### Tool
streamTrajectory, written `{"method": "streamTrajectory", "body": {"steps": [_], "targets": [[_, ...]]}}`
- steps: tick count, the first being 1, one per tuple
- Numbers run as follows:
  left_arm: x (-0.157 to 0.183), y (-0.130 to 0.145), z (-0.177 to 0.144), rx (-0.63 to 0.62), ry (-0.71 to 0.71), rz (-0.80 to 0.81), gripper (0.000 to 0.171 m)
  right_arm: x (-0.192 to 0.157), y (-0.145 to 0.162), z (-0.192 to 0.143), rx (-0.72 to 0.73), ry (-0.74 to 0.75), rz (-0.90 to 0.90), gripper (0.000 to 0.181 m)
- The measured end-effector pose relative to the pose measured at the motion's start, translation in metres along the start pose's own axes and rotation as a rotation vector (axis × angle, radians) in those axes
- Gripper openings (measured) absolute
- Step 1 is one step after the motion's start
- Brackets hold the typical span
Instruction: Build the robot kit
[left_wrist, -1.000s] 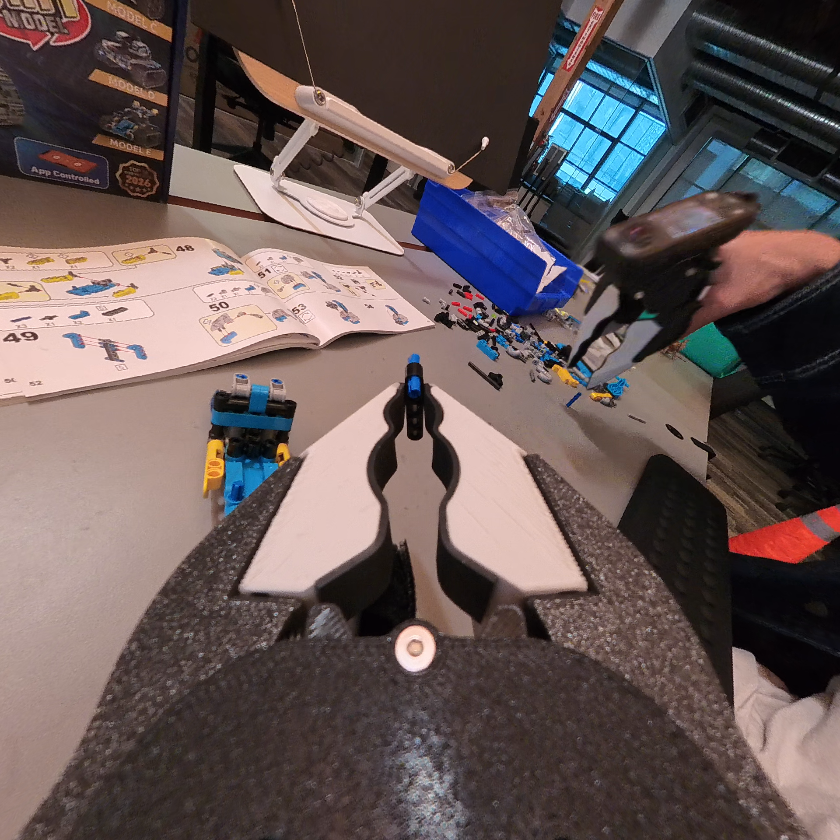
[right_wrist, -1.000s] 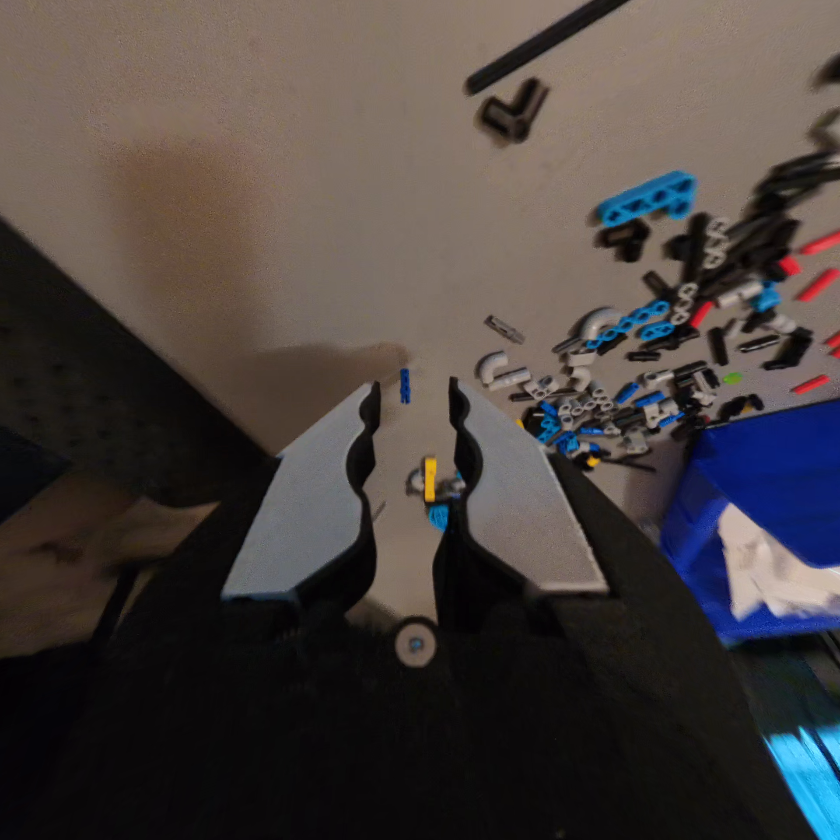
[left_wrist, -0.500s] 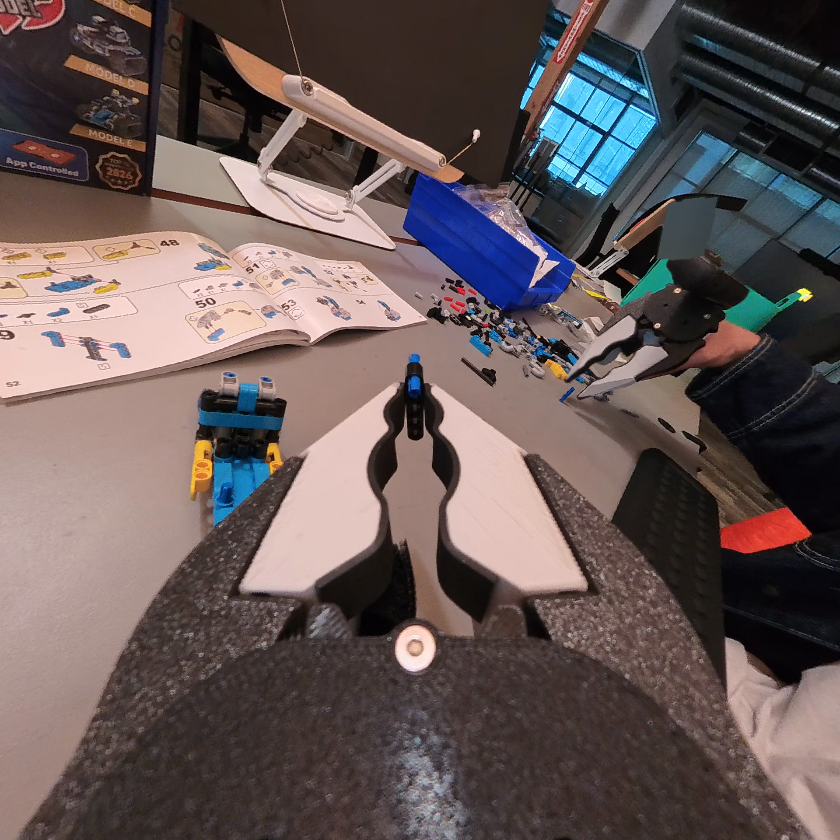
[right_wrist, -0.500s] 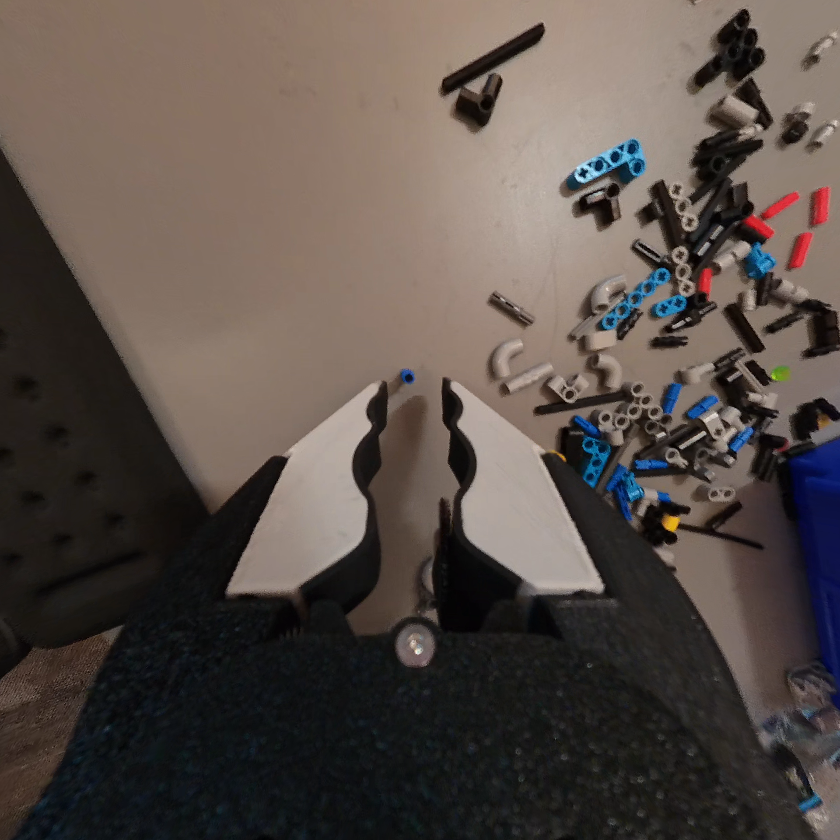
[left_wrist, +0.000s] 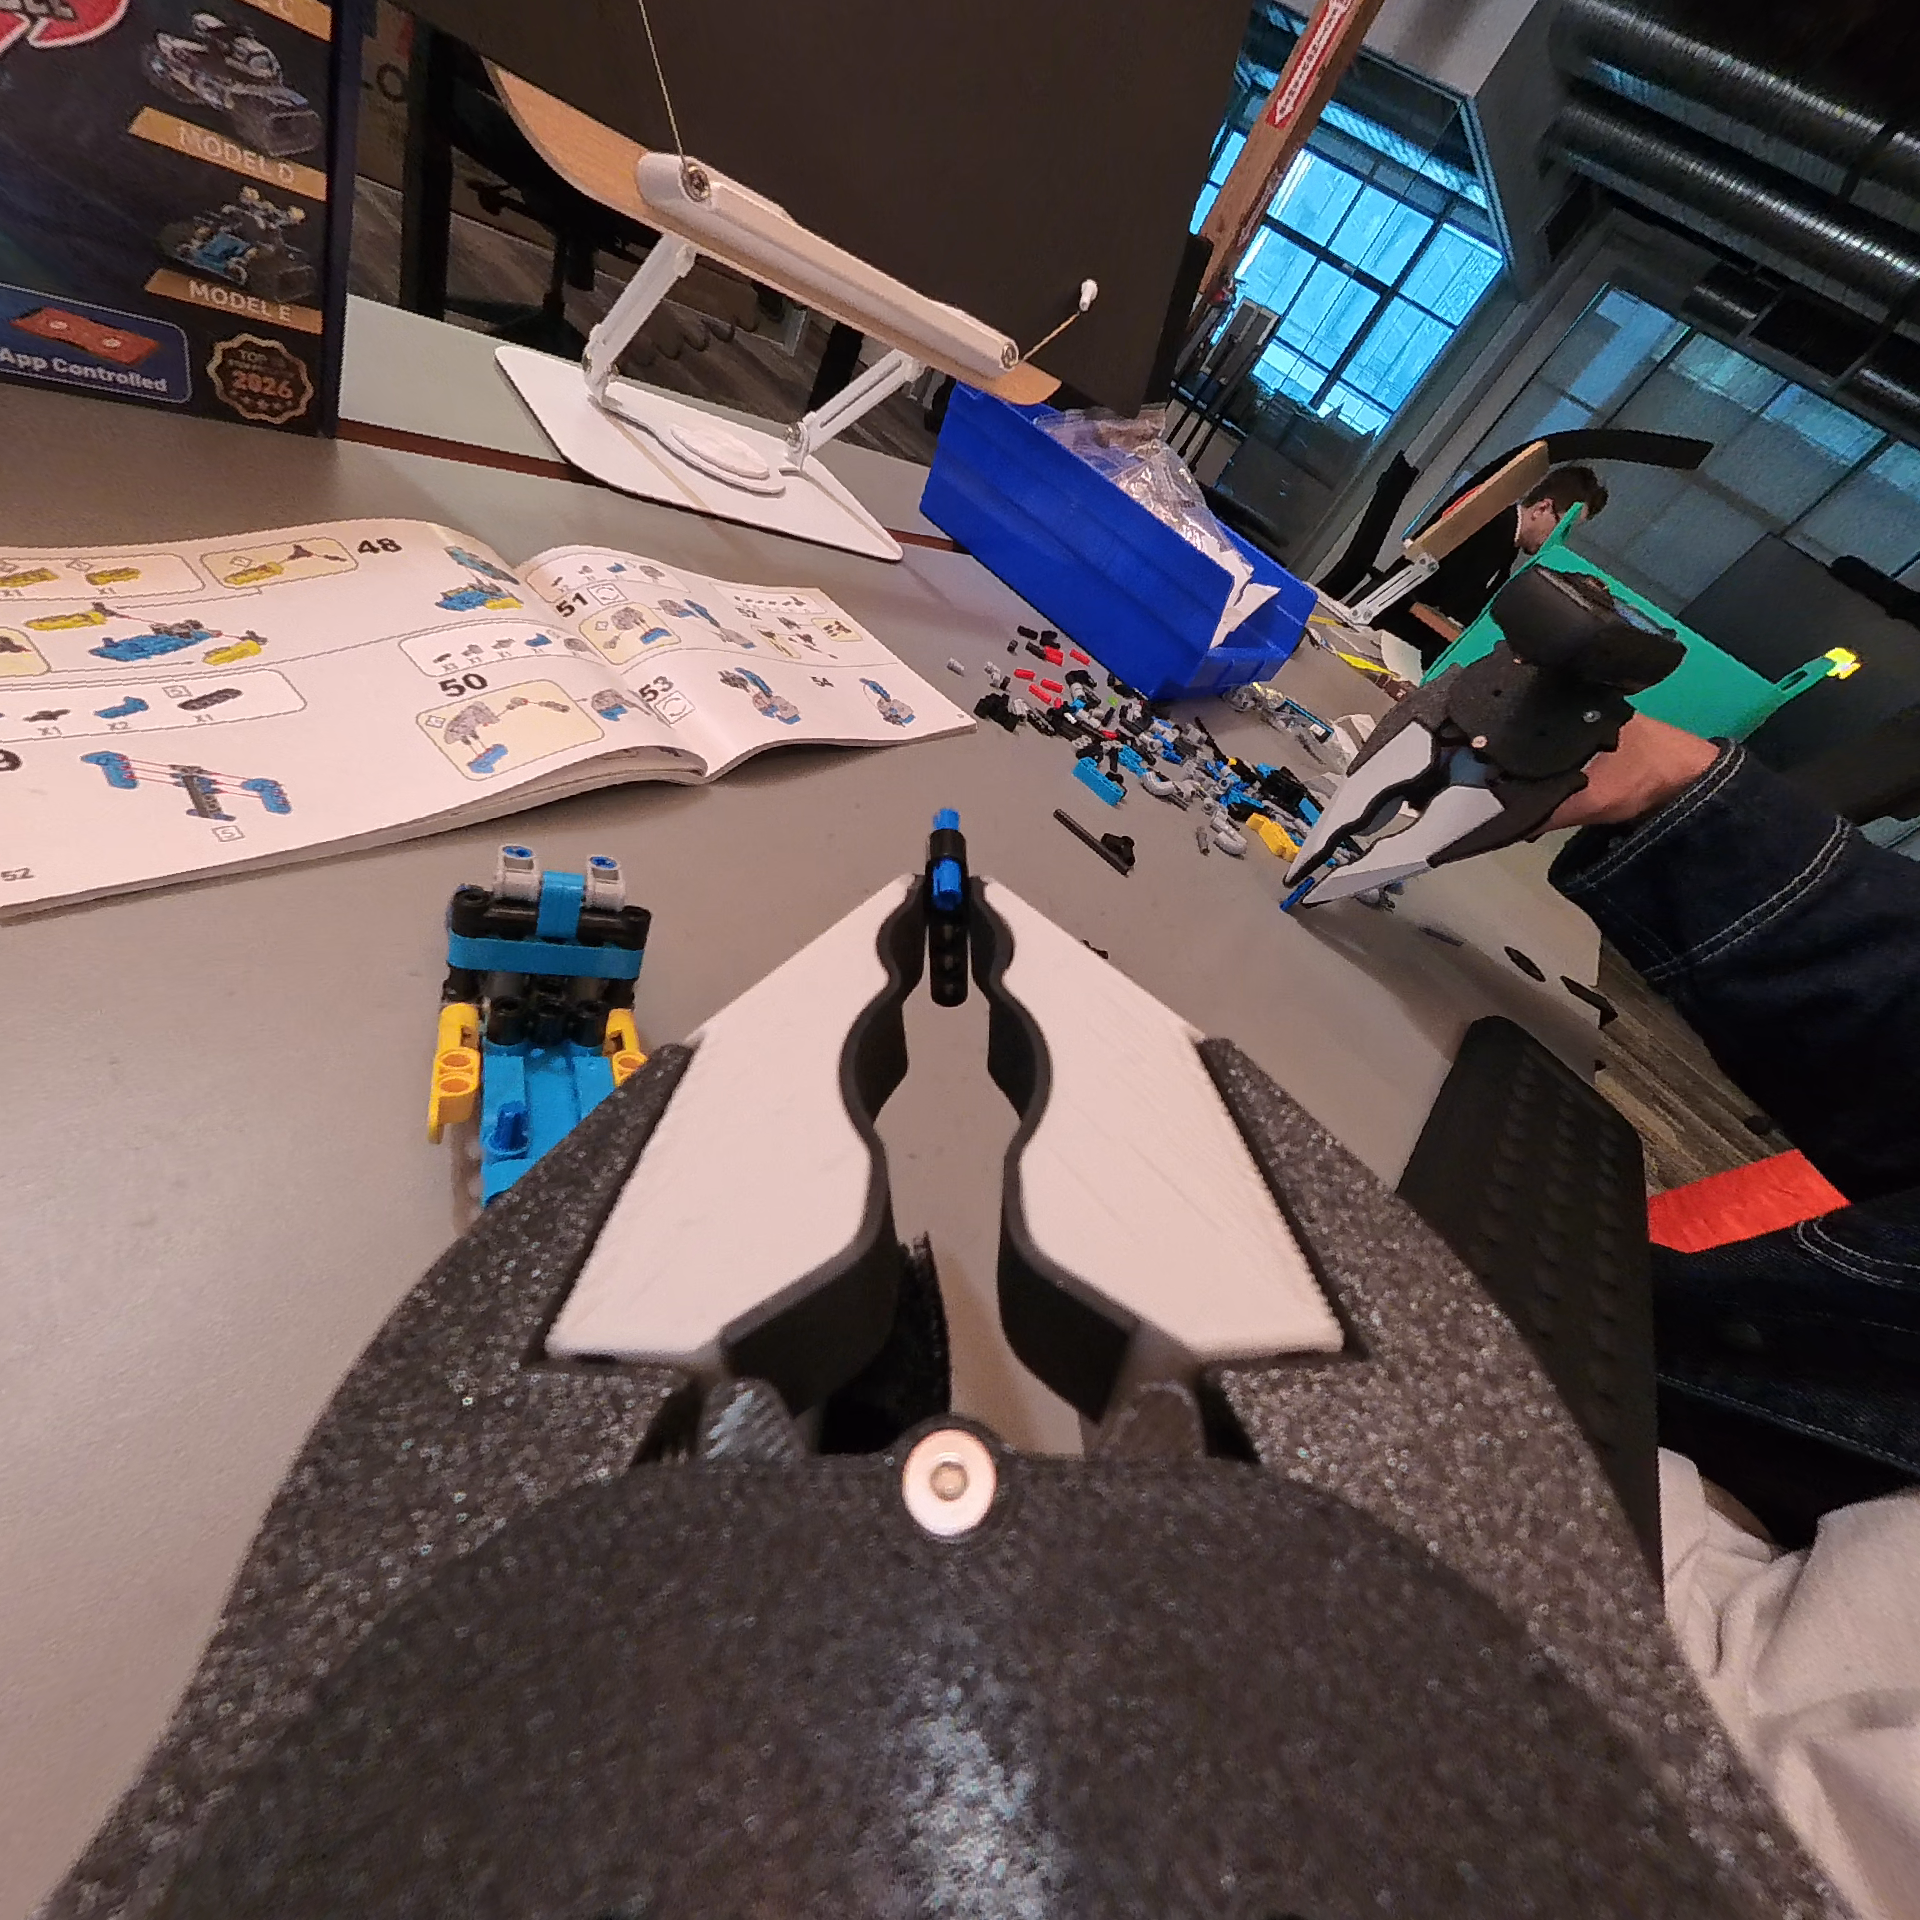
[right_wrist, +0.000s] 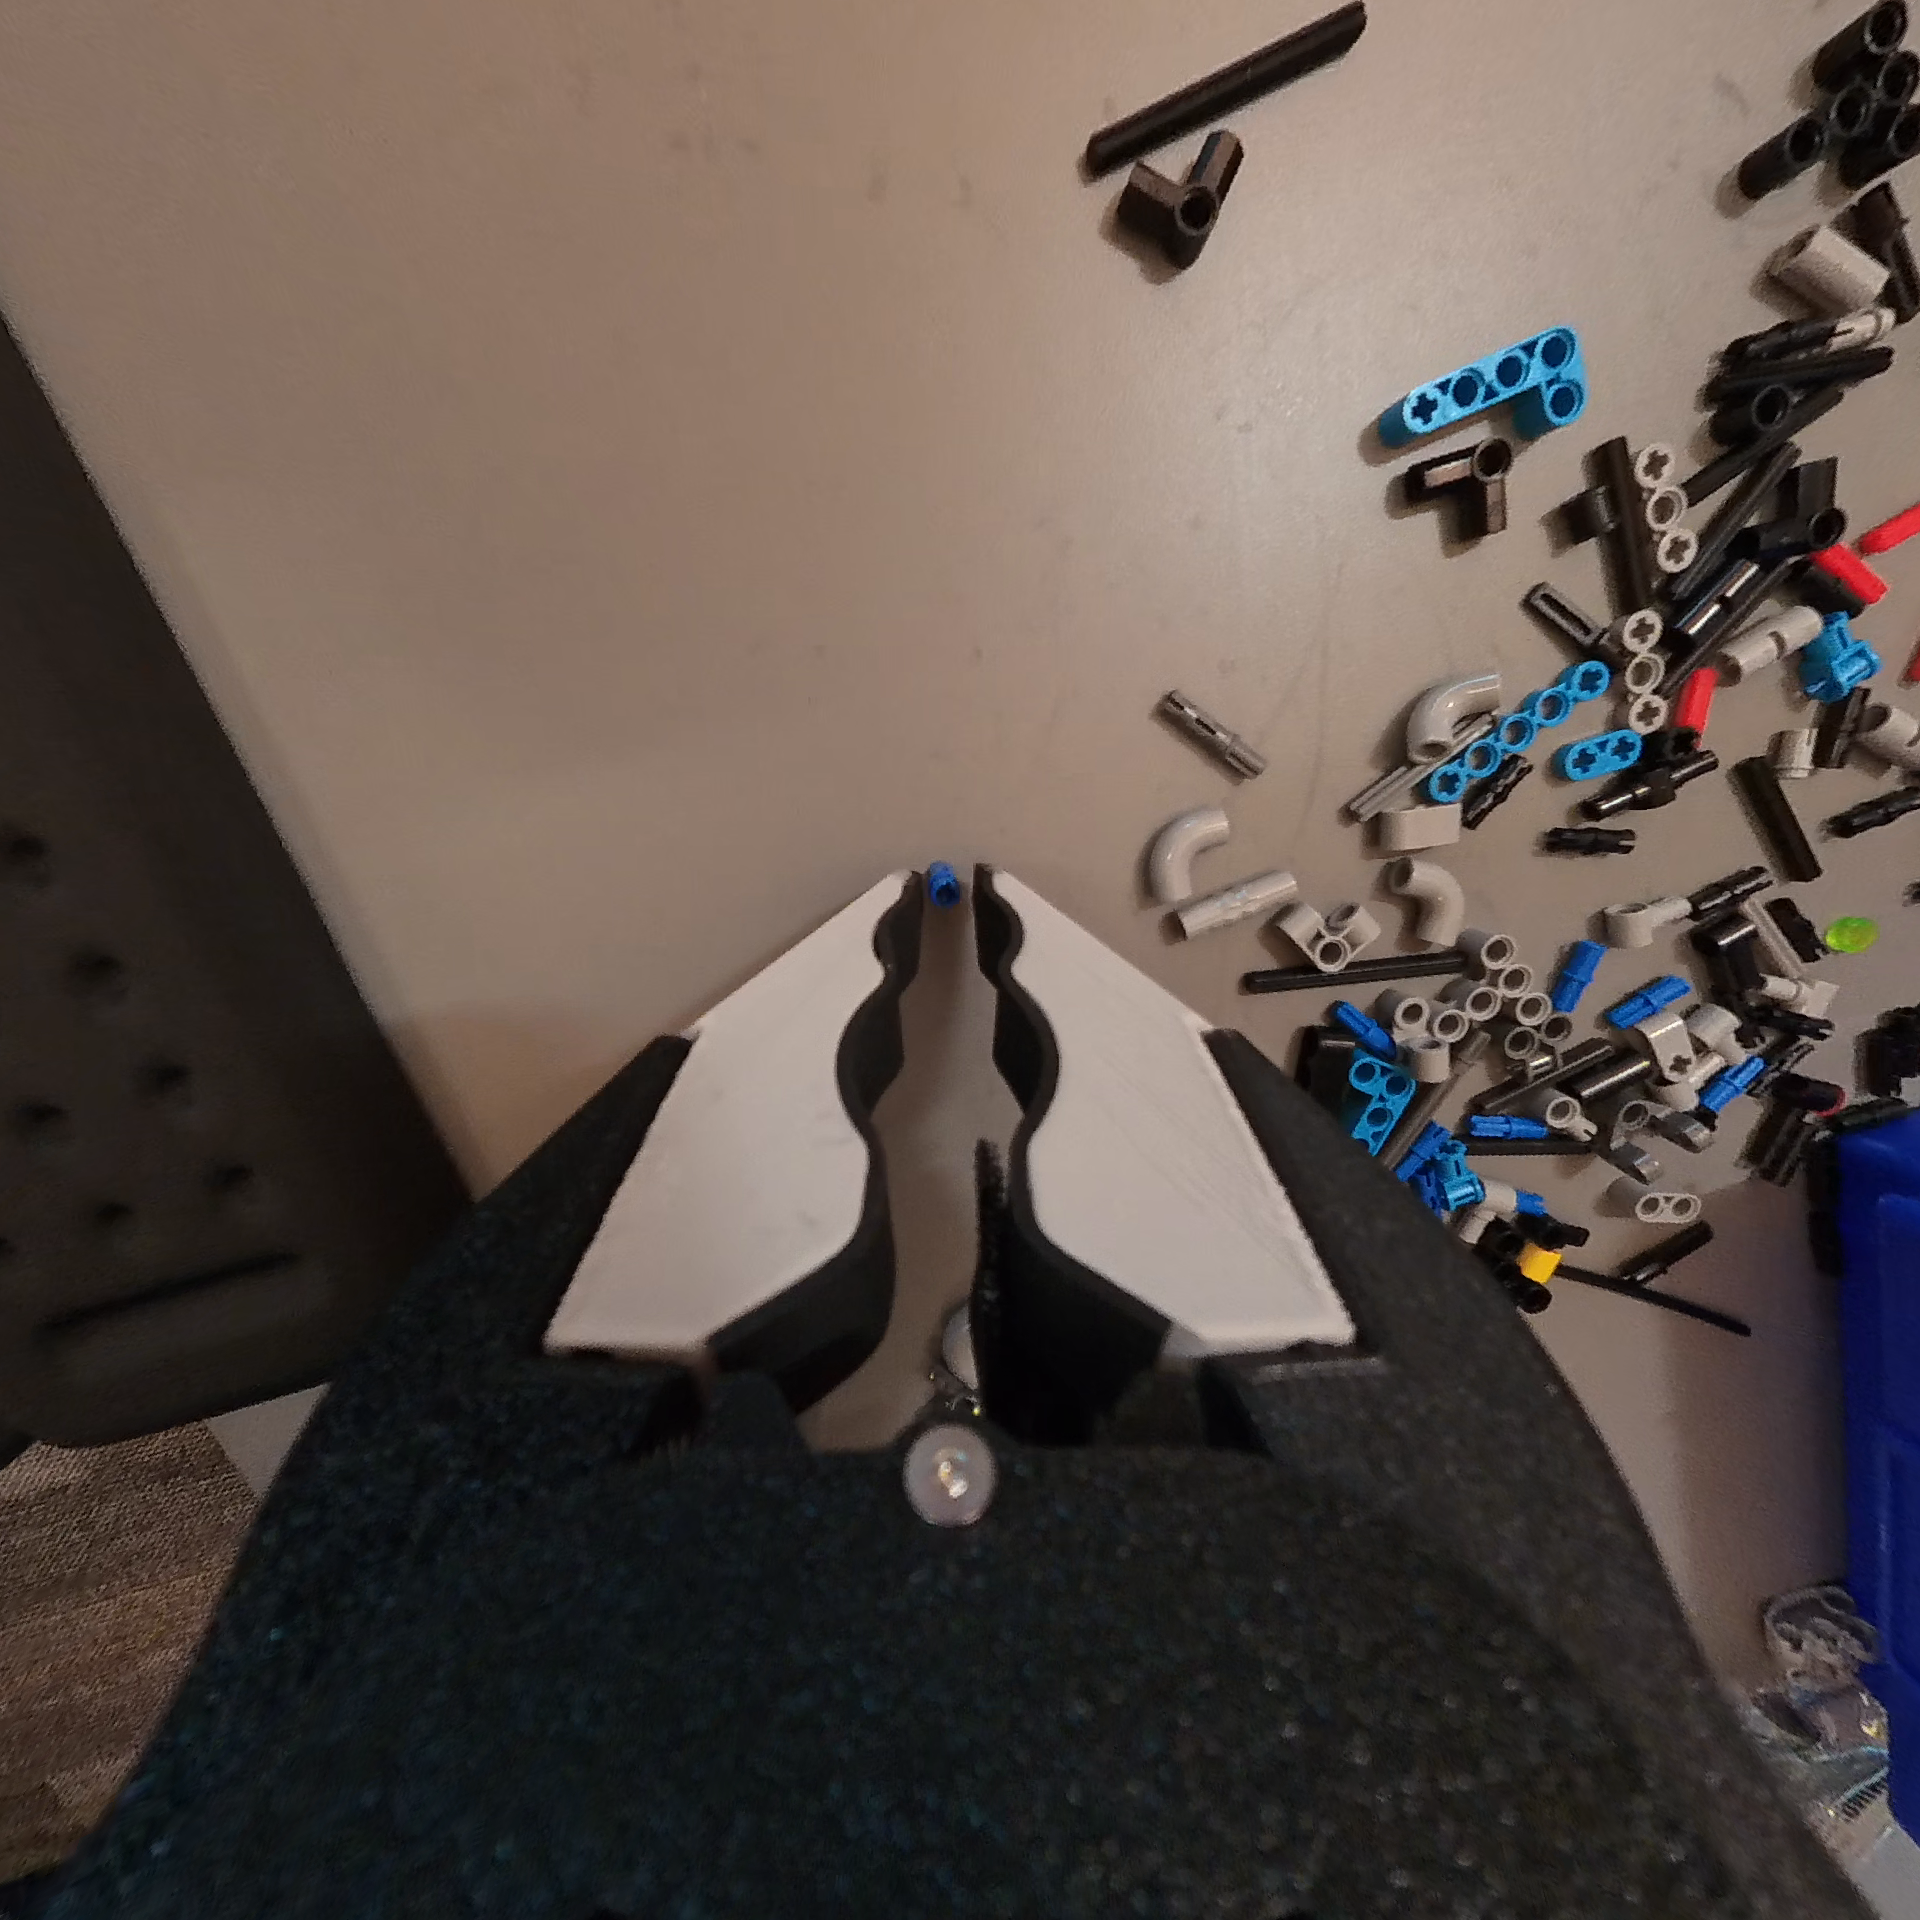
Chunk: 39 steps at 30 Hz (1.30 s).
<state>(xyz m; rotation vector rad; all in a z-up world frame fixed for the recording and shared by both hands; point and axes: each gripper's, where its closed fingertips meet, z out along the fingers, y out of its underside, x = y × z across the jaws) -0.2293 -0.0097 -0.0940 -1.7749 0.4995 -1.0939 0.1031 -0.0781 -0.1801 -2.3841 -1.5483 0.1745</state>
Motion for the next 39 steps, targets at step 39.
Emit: {"method": "streamTrajectory", "body": {"steps": [39], "targets": [[0.105,-0.016,-0.004,0.108,0.636,-0.327,0.006,-0.109,-0.296,-0.067,1.091,-0.625,0.087,0.002]]}}
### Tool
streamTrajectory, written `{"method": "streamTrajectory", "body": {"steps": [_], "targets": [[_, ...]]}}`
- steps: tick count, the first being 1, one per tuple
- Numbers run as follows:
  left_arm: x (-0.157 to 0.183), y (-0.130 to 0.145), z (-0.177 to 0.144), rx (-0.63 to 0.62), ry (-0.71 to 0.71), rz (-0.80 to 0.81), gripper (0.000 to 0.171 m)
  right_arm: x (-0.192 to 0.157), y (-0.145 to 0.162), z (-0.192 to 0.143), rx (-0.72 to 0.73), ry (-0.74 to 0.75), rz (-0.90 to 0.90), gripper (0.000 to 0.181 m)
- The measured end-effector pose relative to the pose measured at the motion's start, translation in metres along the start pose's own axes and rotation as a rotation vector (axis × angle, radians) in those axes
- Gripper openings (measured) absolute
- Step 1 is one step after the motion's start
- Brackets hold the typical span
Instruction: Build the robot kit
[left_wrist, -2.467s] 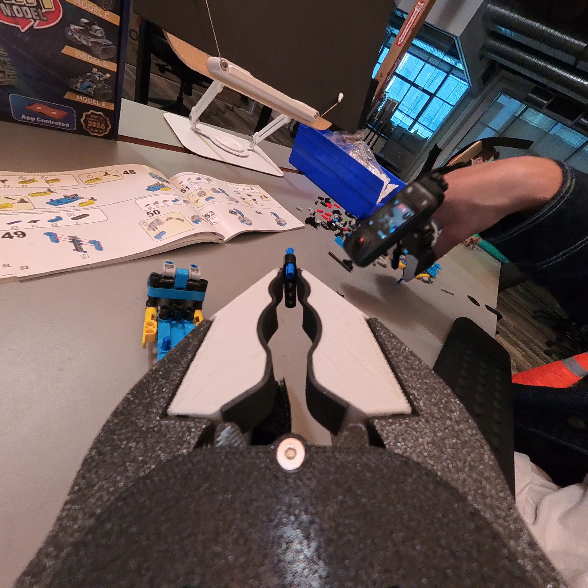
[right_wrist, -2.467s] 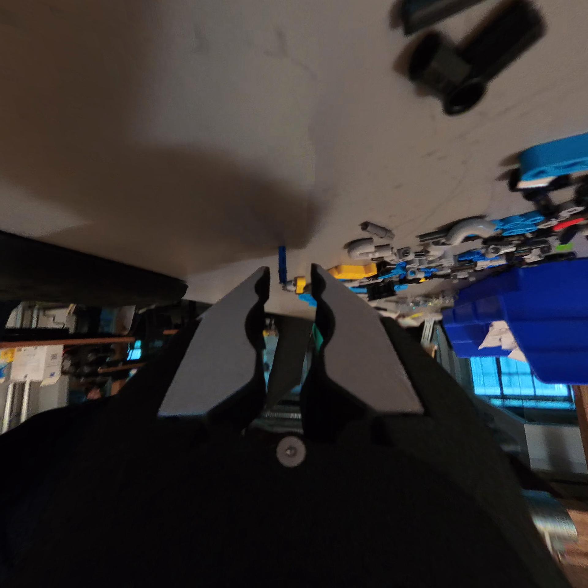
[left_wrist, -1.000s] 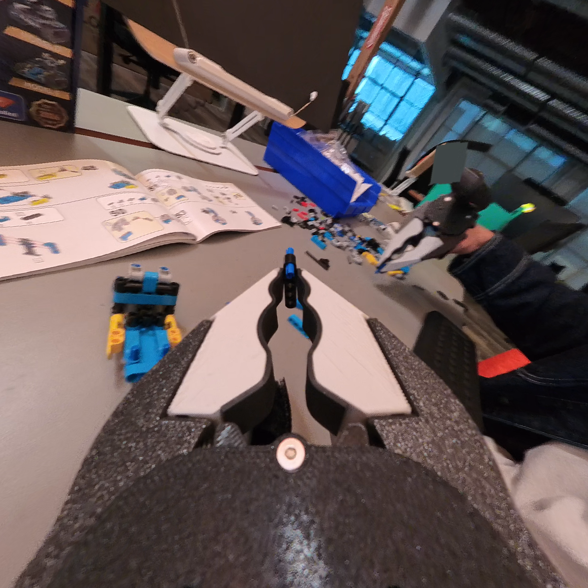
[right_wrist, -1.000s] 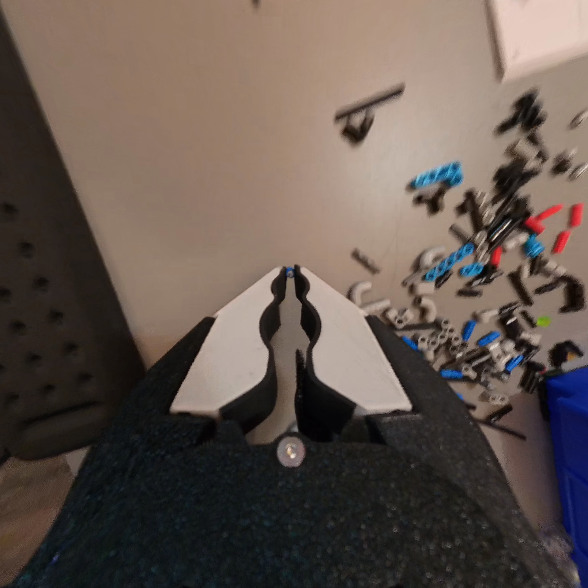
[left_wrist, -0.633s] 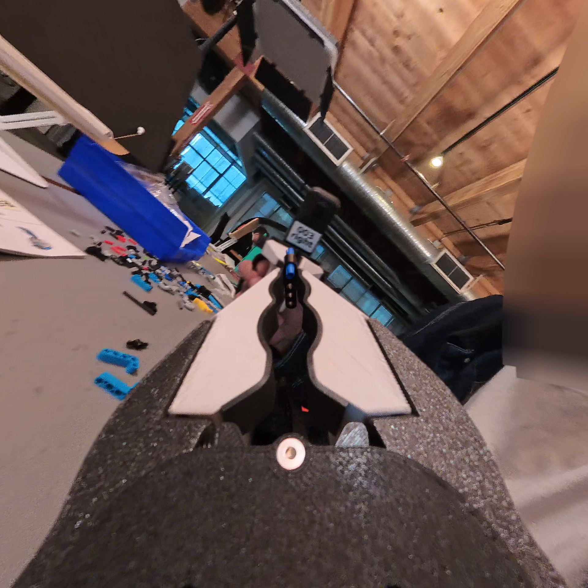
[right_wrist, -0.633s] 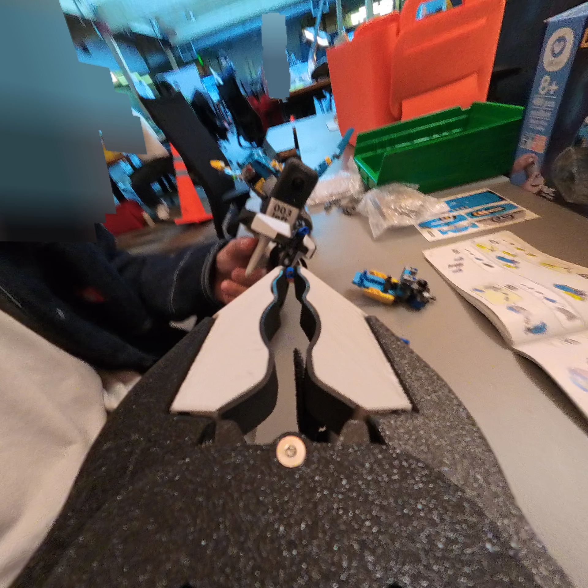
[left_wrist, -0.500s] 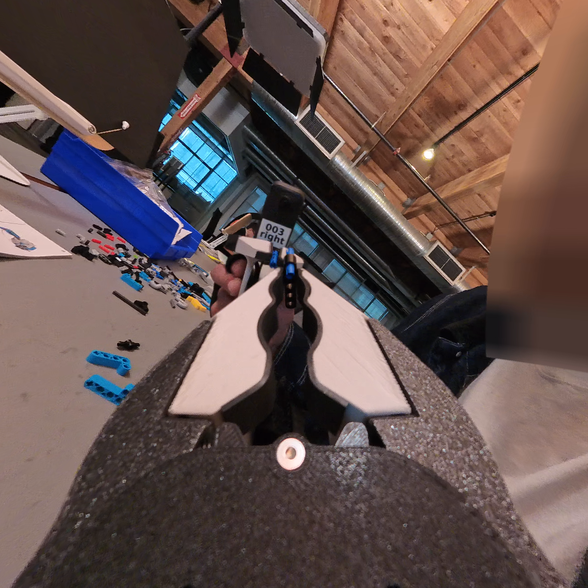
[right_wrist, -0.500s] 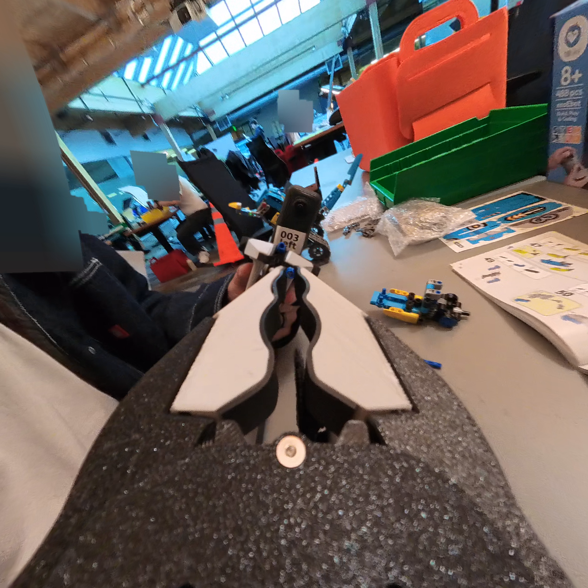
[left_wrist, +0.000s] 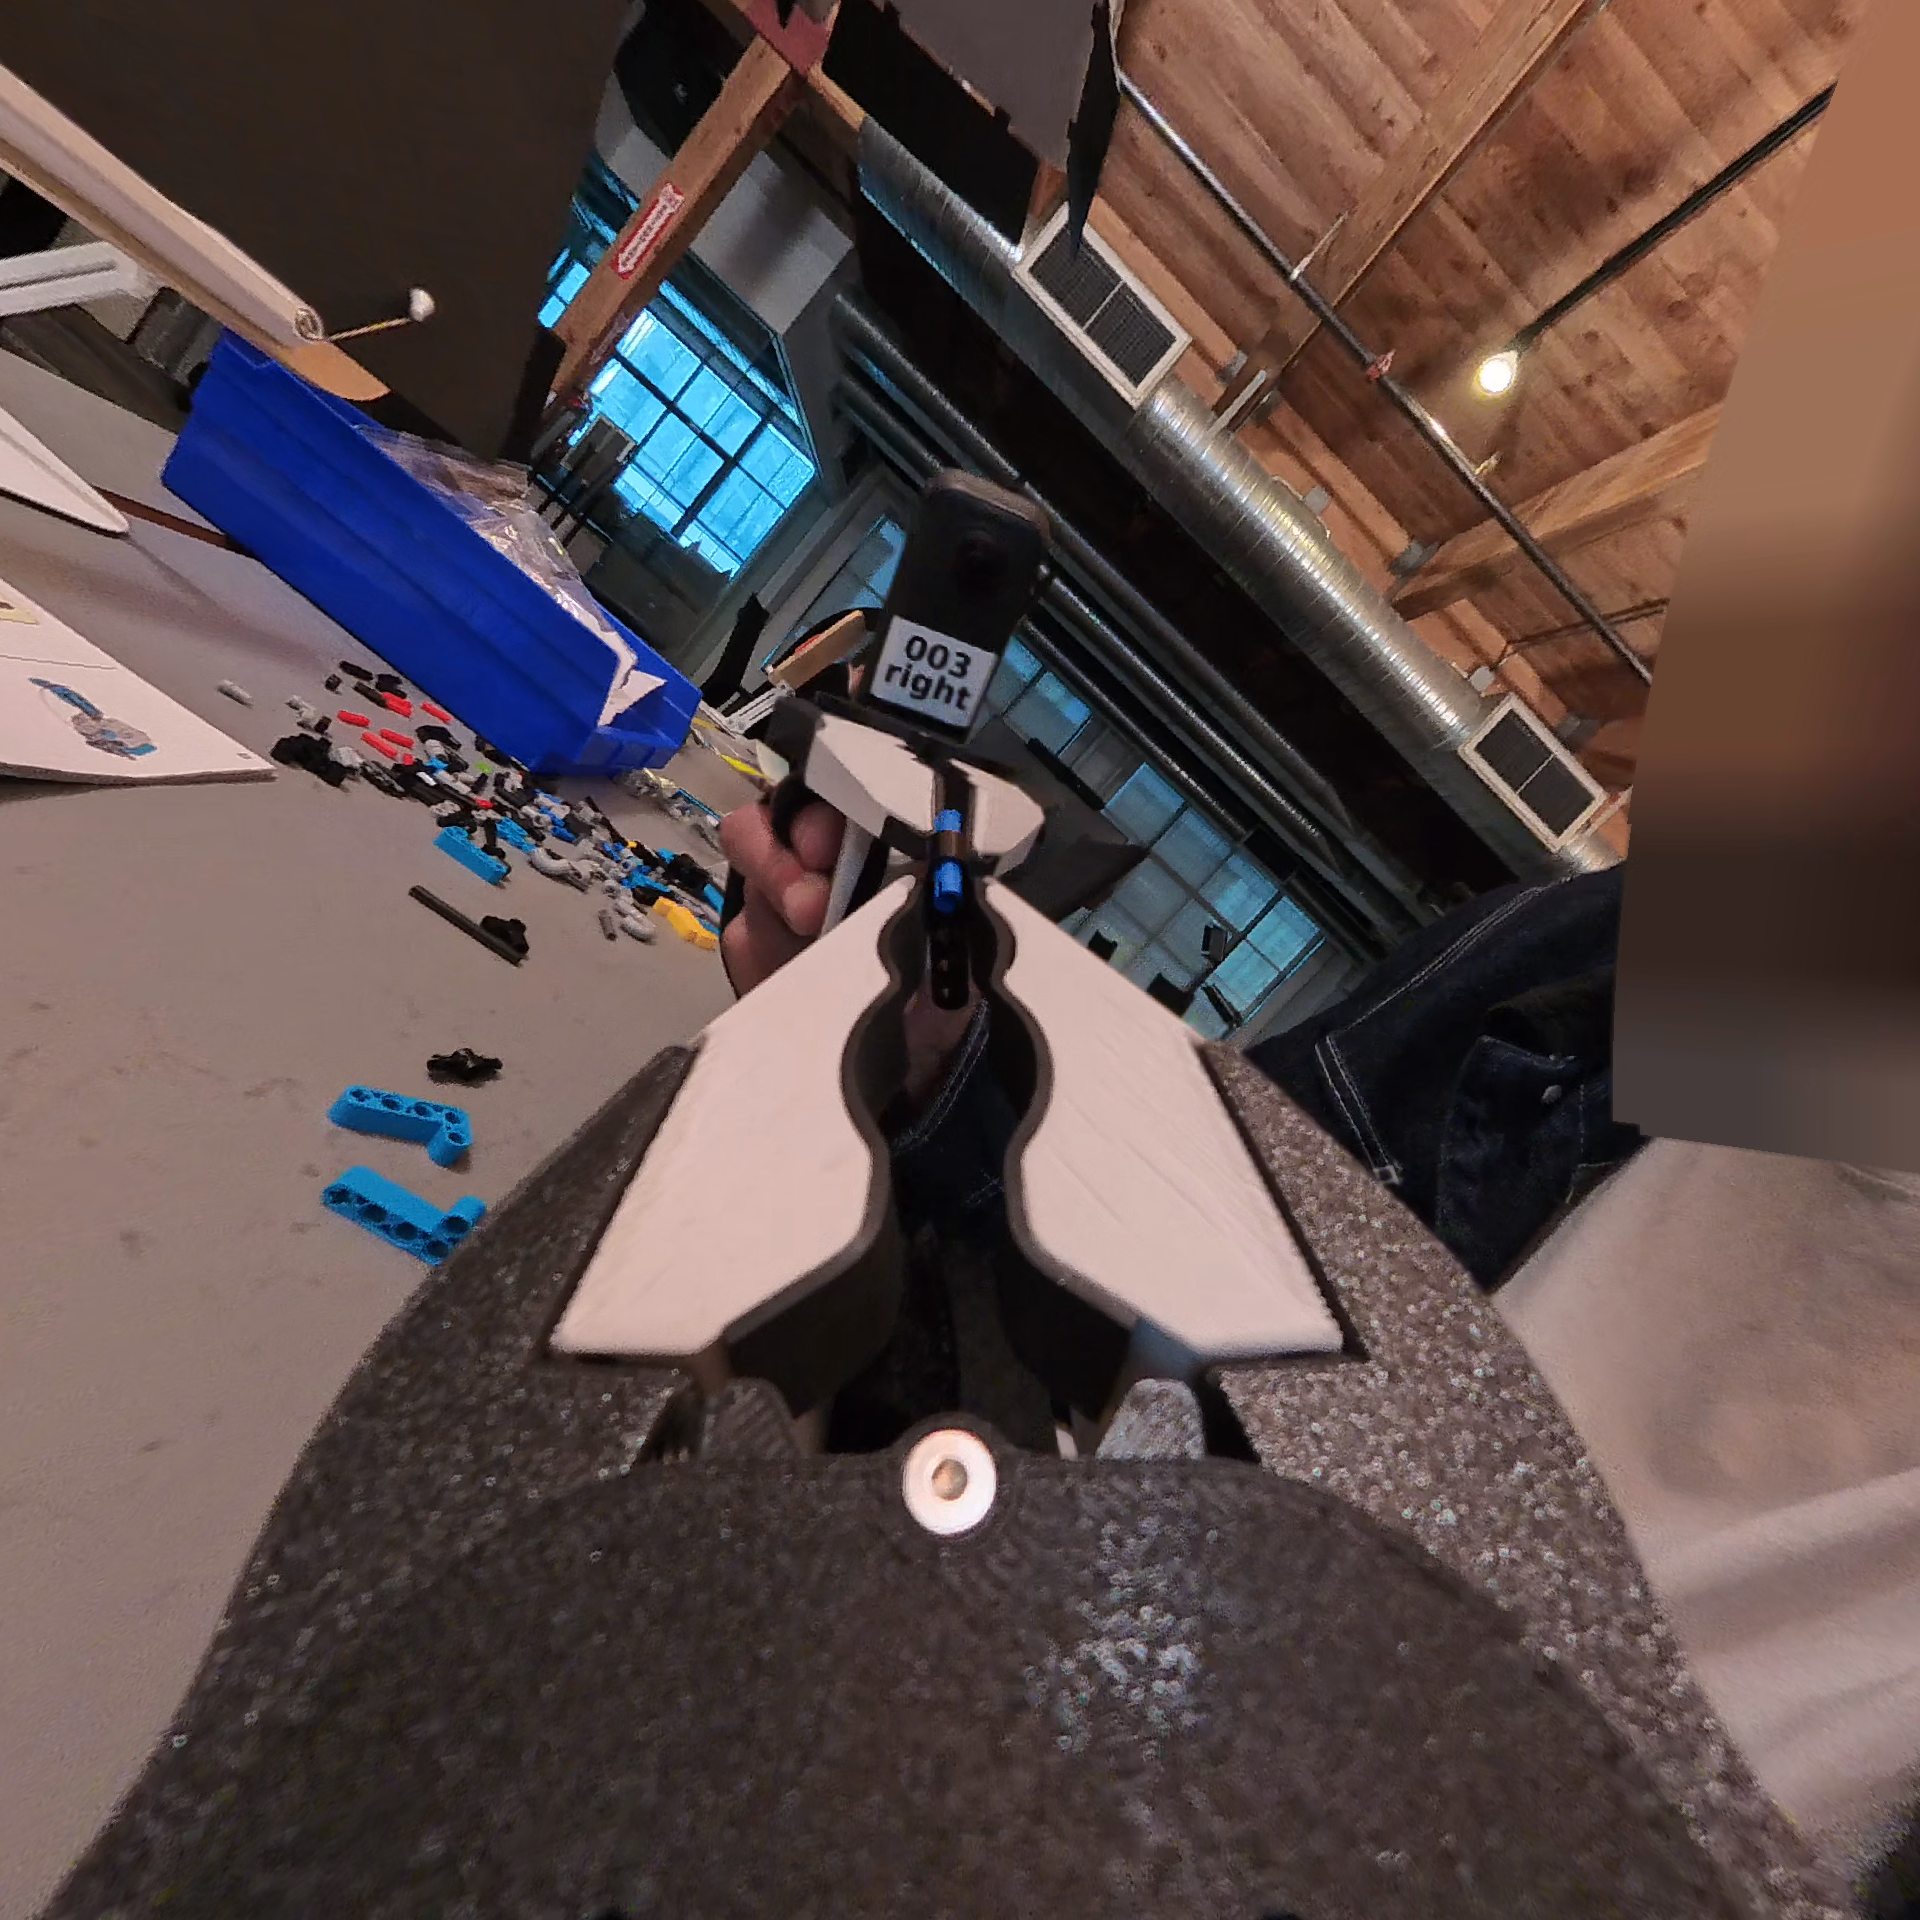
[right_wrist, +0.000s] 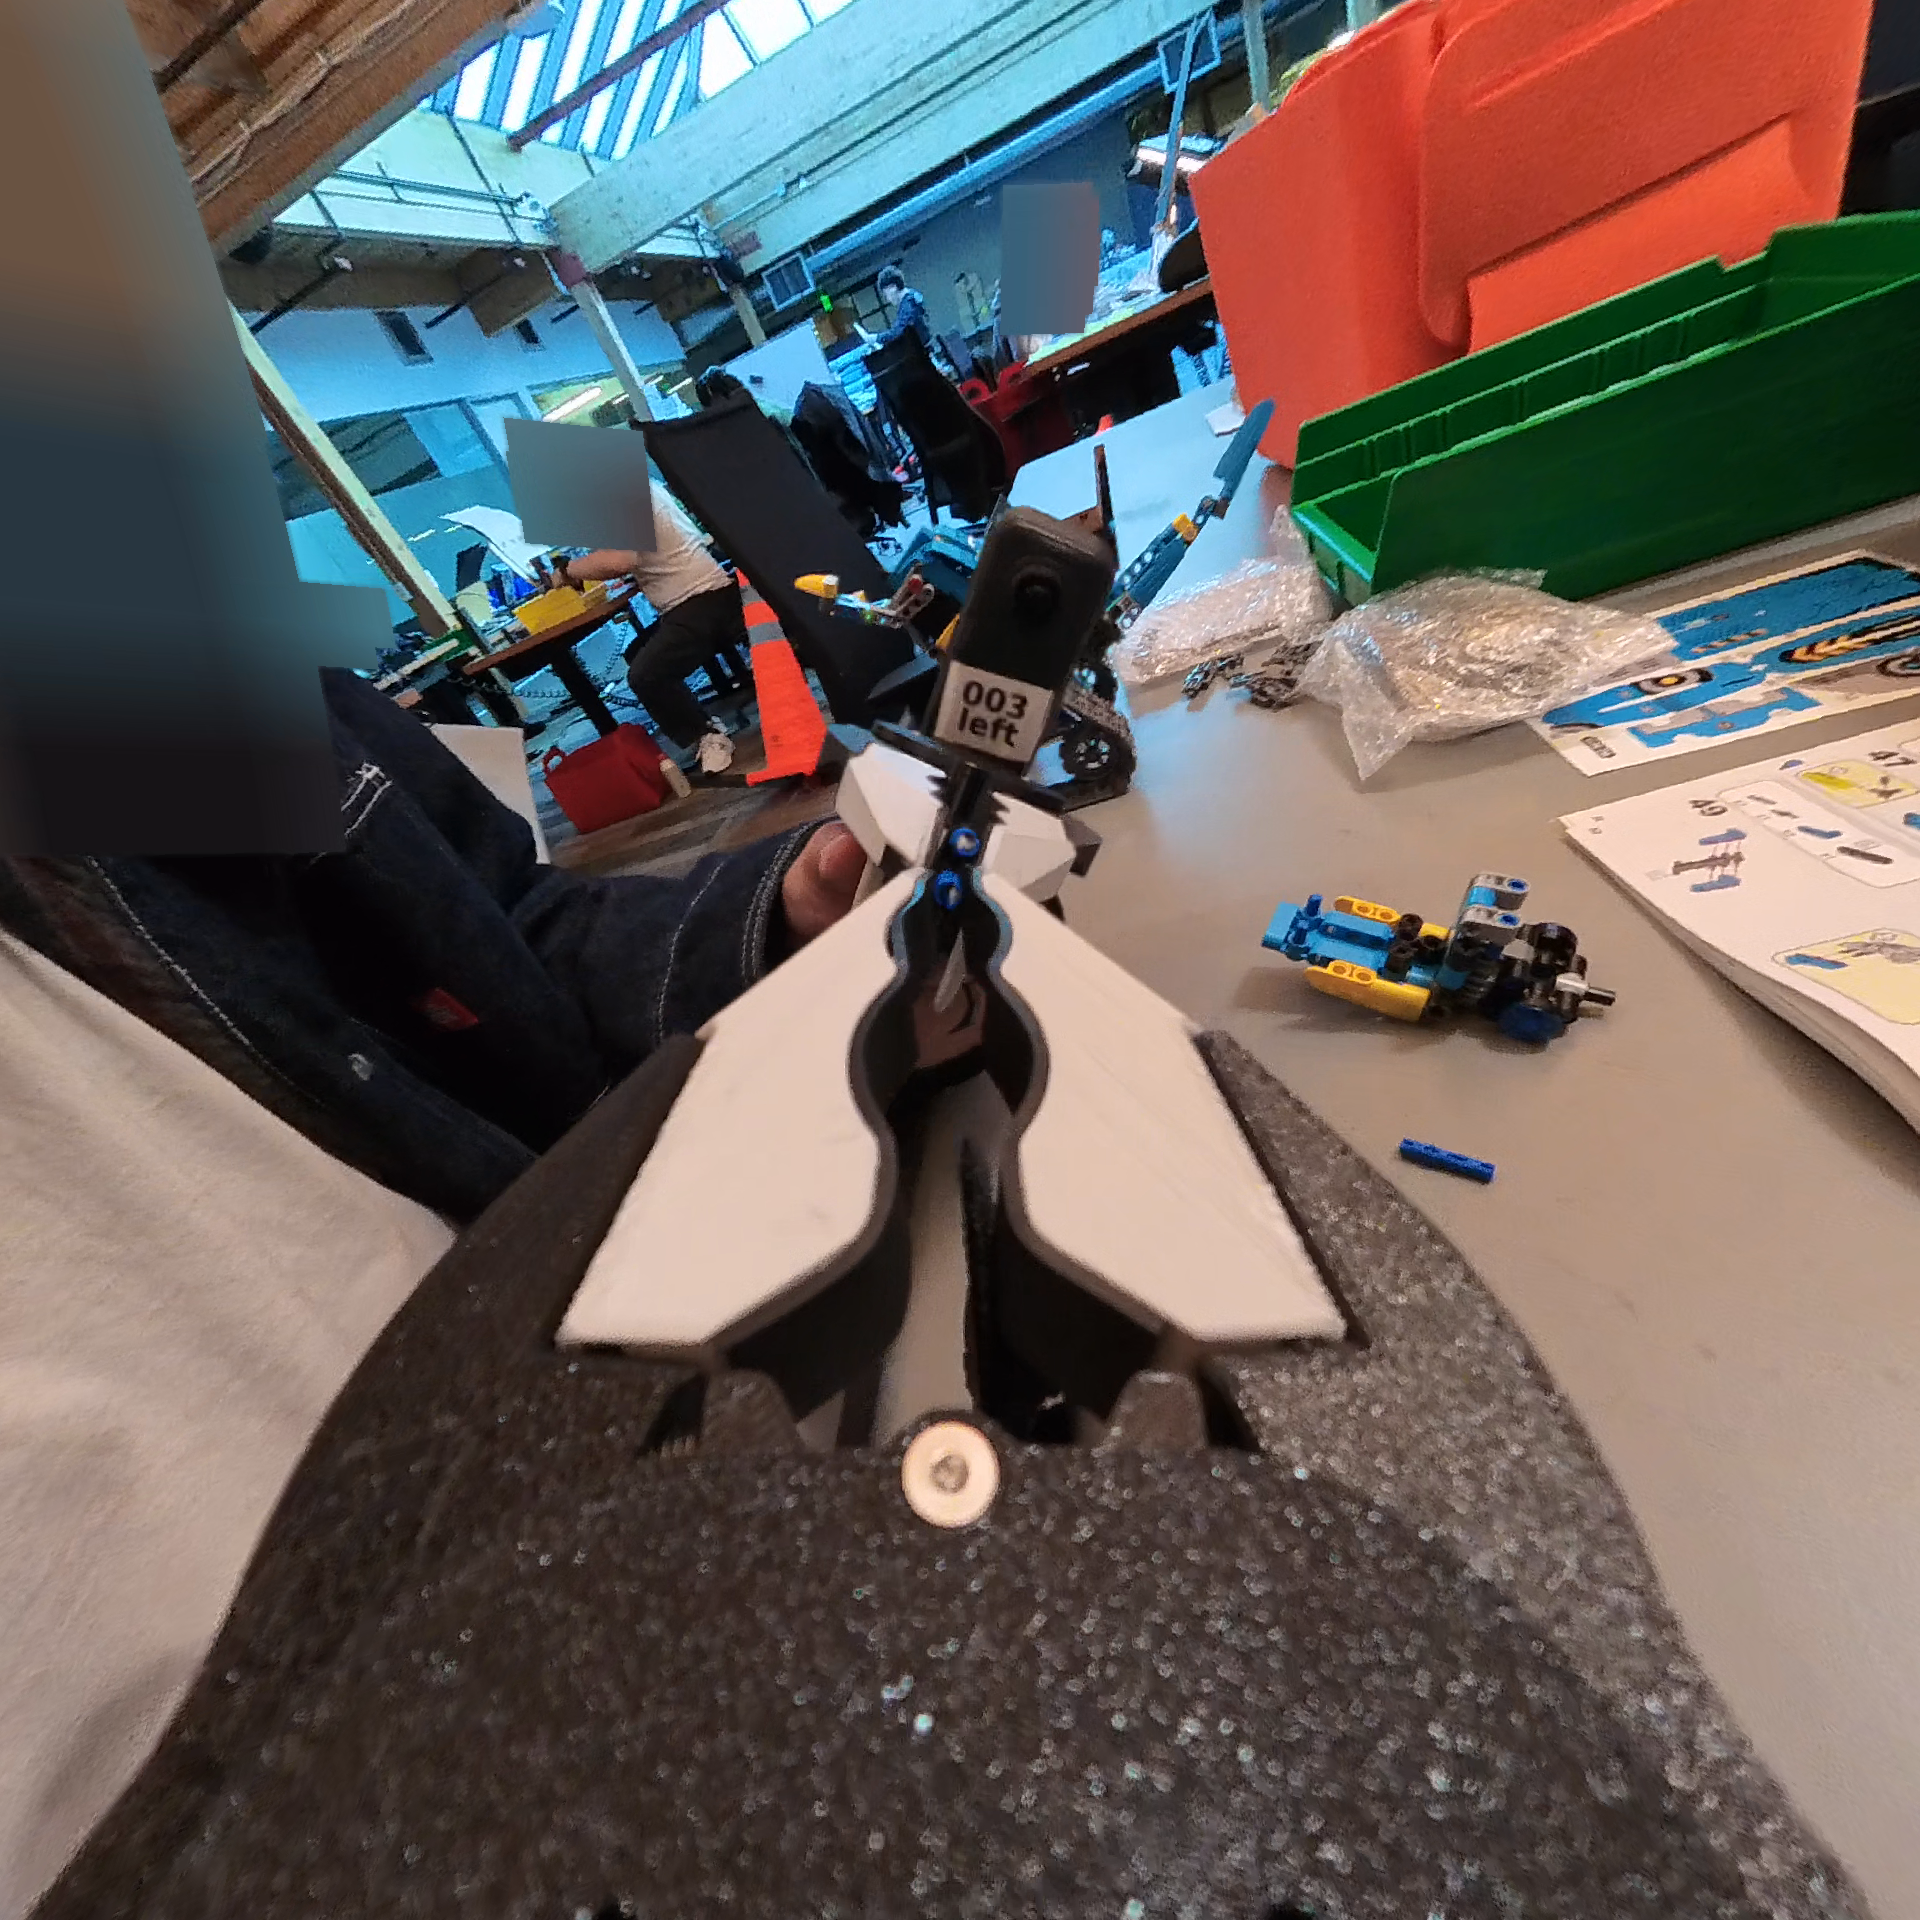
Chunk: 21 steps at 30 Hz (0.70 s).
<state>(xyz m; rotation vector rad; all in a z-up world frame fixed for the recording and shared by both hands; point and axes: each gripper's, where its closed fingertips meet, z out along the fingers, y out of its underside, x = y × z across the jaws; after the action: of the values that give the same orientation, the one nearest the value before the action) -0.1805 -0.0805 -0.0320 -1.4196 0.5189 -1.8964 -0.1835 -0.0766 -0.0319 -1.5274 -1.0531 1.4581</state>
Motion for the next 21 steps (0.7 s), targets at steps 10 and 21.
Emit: {"method": "streamTrajectory", "body": {"steps": [10,21], "targets": [[0.007,-0.010,-0.005,0.069,0.116,-0.131,0.006,-0.003,-0.010,0.007,0.110,0.034,-0.087,0.003],[0.003,0.003,0.000,-0.018,0.056,-0.076,0.006,-0.004,0.004,0.000,-0.025,-0.037,-0.038,0.002]]}}
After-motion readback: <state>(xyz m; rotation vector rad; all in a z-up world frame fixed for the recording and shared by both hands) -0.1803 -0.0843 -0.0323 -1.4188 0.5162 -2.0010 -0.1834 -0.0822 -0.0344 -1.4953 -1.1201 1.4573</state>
